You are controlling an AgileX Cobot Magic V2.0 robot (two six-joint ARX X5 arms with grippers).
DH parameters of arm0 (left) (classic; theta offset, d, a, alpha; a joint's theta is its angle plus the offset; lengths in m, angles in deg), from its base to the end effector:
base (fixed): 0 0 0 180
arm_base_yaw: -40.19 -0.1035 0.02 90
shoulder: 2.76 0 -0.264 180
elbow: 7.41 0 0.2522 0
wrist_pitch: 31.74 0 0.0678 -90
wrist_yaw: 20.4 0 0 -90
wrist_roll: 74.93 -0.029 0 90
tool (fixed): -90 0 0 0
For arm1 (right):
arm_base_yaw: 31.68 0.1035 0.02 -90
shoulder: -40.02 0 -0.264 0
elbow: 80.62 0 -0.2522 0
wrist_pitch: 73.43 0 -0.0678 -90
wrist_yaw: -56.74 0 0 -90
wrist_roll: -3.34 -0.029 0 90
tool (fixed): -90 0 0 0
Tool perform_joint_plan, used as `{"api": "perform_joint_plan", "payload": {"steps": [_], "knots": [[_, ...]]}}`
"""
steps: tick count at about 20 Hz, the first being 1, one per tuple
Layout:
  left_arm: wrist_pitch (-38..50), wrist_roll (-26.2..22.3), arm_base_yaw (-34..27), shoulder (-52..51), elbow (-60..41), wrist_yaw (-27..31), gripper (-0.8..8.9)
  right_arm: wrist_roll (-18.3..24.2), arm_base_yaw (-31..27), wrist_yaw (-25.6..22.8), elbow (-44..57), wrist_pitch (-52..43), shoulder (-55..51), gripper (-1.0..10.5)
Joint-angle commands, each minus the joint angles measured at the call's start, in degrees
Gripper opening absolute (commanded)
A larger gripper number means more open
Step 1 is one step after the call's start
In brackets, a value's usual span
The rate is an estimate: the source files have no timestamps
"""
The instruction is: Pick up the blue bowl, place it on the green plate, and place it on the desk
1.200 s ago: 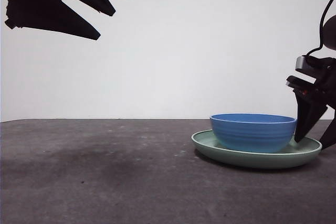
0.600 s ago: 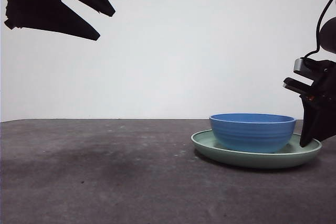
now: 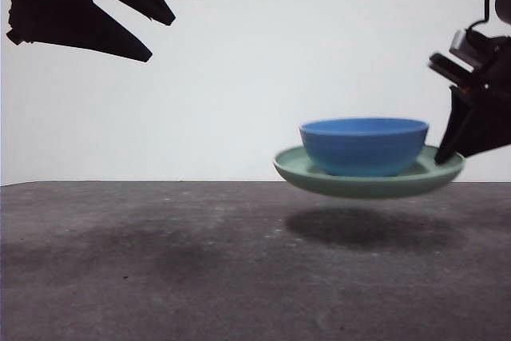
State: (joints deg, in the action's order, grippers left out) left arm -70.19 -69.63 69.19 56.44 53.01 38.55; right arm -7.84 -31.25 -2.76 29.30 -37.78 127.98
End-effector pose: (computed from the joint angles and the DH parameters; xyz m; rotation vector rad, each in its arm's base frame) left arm 0.1771 -0.1152 0.2796 -0.0929 0.7257 -0.9775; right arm 0.3057 0.0170 0.2153 0.4222 0.9623 0.4106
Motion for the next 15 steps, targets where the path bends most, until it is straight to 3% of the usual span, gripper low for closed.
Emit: {"api": "perform_joint_plan", "payload": {"steps": [1, 5, 15], "knots": [[0.3, 0.1, 0.3, 0.3, 0.5, -0.3, 2.26, -3.3, 1.7, 1.1, -0.8, -1.5, -0.8, 0.2], [0.3, 0.1, 0.3, 0.3, 0.5, -0.3, 2.26, -6.5, 7.0, 0.4, -0.8, -3.6, -1.0, 0.2], [0.3, 0.1, 0.3, 0.3, 0.5, -0.3, 2.26, -13.0, 20.1, -7.1, -0.8, -10.8, 3.8, 0.2]]}}
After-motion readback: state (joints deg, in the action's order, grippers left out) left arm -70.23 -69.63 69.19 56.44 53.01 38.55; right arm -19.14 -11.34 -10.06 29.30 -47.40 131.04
